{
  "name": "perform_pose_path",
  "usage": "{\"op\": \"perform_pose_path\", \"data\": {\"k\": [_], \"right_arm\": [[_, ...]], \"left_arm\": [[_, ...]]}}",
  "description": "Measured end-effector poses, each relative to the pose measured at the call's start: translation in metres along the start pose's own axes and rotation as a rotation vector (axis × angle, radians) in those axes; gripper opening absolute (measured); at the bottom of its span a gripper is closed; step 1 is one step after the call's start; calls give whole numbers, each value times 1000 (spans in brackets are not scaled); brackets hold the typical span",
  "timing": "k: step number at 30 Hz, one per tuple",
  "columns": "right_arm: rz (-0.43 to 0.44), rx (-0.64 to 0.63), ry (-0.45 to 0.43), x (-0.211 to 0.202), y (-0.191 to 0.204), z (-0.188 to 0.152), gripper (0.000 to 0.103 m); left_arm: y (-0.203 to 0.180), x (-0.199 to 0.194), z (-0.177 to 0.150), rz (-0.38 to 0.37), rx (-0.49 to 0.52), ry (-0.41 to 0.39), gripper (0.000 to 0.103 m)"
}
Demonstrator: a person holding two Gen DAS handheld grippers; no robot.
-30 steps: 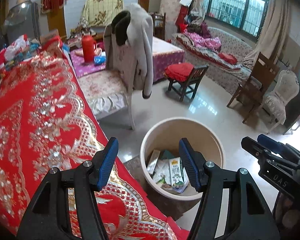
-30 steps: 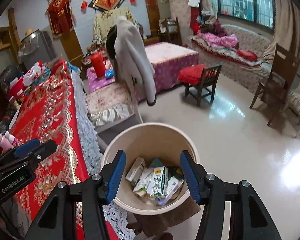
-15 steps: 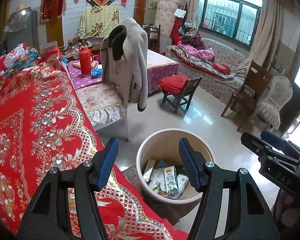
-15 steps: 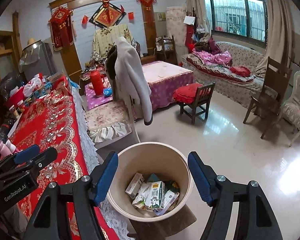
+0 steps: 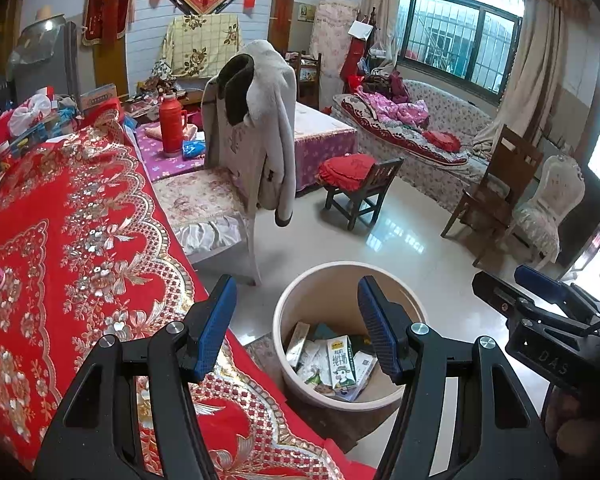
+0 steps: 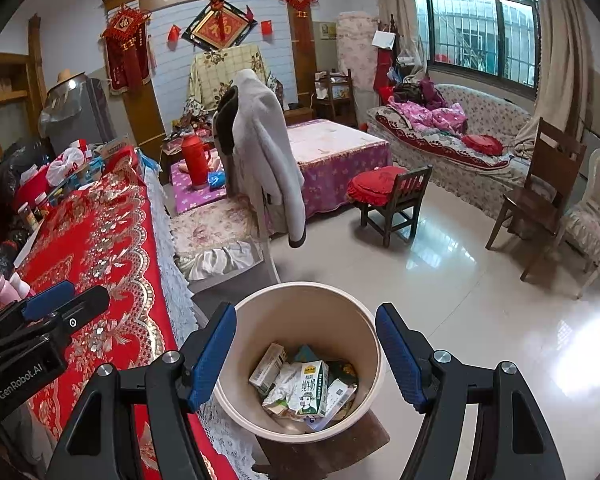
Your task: Collect trash
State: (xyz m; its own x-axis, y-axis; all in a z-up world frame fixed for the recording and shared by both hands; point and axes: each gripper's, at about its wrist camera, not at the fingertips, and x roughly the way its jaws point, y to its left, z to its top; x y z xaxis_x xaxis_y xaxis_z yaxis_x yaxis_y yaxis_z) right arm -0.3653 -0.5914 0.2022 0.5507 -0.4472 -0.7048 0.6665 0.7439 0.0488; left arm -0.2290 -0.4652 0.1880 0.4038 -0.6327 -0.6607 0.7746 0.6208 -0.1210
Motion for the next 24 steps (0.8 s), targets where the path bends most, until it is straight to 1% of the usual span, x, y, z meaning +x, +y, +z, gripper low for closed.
{"op": "perform_pose_path", "data": {"k": [10, 24], "right_arm": [[5, -14, 9, 3, 3, 4, 70], [9, -23, 16, 6, 8, 4, 70]], "left_arm": [[0, 1, 1, 0, -1, 2, 62], [0, 2, 0, -20, -12, 17, 62]]}}
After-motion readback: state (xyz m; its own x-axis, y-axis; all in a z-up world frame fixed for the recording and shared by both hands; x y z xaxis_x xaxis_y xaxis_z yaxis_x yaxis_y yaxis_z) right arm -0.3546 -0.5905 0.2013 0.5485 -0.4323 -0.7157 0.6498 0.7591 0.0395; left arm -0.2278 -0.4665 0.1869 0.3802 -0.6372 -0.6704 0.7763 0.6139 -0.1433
